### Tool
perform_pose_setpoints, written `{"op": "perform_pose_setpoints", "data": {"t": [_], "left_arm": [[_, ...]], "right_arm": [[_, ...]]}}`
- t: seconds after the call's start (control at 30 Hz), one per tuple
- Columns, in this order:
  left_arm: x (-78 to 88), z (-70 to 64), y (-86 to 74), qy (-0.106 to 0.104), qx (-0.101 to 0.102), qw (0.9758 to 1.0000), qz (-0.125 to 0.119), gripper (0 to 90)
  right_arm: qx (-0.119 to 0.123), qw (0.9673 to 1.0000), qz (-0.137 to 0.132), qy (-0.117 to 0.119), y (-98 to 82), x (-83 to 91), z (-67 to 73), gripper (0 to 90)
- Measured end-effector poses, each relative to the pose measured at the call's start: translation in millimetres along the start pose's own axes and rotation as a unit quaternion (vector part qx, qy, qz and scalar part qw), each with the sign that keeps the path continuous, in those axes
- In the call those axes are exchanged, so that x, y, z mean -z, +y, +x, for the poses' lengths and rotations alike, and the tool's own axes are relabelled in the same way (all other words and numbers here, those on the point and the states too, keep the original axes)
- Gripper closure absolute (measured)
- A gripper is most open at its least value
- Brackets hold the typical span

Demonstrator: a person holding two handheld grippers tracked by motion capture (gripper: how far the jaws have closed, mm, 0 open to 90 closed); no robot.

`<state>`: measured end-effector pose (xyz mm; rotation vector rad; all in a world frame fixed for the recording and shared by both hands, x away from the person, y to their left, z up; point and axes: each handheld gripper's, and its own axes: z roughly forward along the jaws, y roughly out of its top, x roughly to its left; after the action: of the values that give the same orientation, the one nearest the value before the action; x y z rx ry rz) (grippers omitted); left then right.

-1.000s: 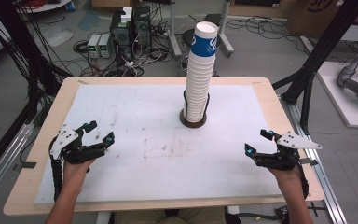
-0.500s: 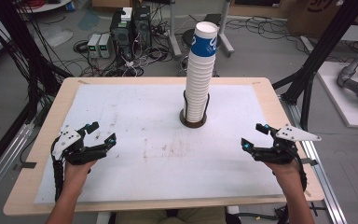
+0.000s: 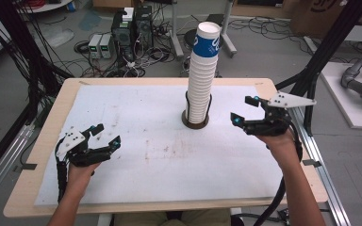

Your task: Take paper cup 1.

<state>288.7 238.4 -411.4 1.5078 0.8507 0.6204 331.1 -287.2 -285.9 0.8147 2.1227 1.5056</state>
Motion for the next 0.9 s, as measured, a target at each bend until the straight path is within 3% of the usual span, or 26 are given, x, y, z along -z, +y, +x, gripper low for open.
{"op": "perform_pose_setpoints", "data": {"t": [0.33,0.6,0.9], "left_arm": [[-2.8,-0.4,-2.0,-0.009,0.001,1.0000,0.003,16.5],[-4.6,-0.8,-3.2,-0.014,0.007,0.9999,0.002,16.5],[-5.7,-0.3,-3.8,-0.018,0.013,0.9998,0.003,16.5]], "right_arm": [[0.021,0.9997,0.012,0.010,63.3,-26.3,-4.6,15.4],[0.027,0.9995,0.016,0.009,100.2,-40.9,-8.7,15.4],[0.006,0.9998,0.017,0.003,134.6,-57.1,-24.2,15.4]]}}
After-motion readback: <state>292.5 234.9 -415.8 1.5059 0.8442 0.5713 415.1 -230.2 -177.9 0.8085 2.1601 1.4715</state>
